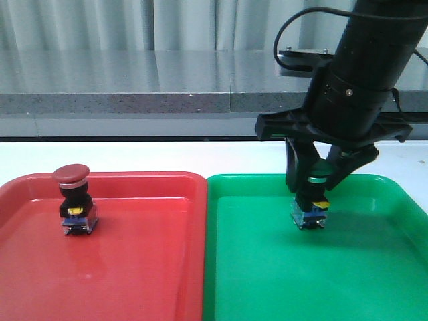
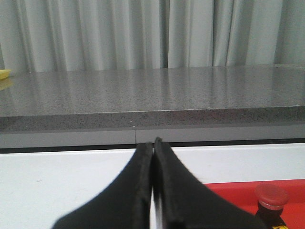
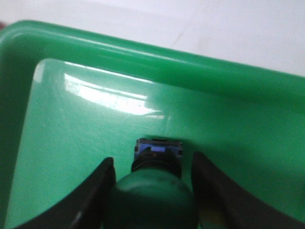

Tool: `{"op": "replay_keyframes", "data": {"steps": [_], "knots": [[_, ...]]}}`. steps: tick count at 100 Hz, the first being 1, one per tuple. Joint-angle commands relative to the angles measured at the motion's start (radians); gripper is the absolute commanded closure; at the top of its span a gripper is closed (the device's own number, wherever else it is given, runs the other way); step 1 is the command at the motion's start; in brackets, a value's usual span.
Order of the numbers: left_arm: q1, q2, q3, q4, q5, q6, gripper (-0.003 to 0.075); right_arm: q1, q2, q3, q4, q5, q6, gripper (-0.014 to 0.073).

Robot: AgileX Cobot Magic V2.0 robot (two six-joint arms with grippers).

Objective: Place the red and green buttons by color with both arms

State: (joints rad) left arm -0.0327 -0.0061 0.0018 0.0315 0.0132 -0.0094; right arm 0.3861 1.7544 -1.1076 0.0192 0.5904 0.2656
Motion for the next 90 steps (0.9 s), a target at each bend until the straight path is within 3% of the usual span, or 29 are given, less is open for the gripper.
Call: {"op": "replay_keyframes", "data": {"steps": [1, 15, 43, 90], "knots": [[0.004, -0.029, 0.042, -0.003, -0.081, -0.011, 0.0739, 0.0, -0.035, -0.016, -0.004, -0.007, 0.001, 0.0118], [0.004, -0.029, 0.042, -0.003, -0.081, -0.011, 0.0739, 0.0, -0.055, -0.016, -0.004, -0.011, 0.0, 0.0026], [0.004, -0.029, 0.042, -0.003, -0.081, -0.011, 0.0739, 0.0, -0.2, -0.016, -0.046, -0.06, 0.0, 0.0032], [0.004, -0.029, 0.042, -0.003, -0.081, -0.011, 0.0739, -0.001, -0.566, 0.026, -0.255, -0.118, 0.001, 0.0032]]}}
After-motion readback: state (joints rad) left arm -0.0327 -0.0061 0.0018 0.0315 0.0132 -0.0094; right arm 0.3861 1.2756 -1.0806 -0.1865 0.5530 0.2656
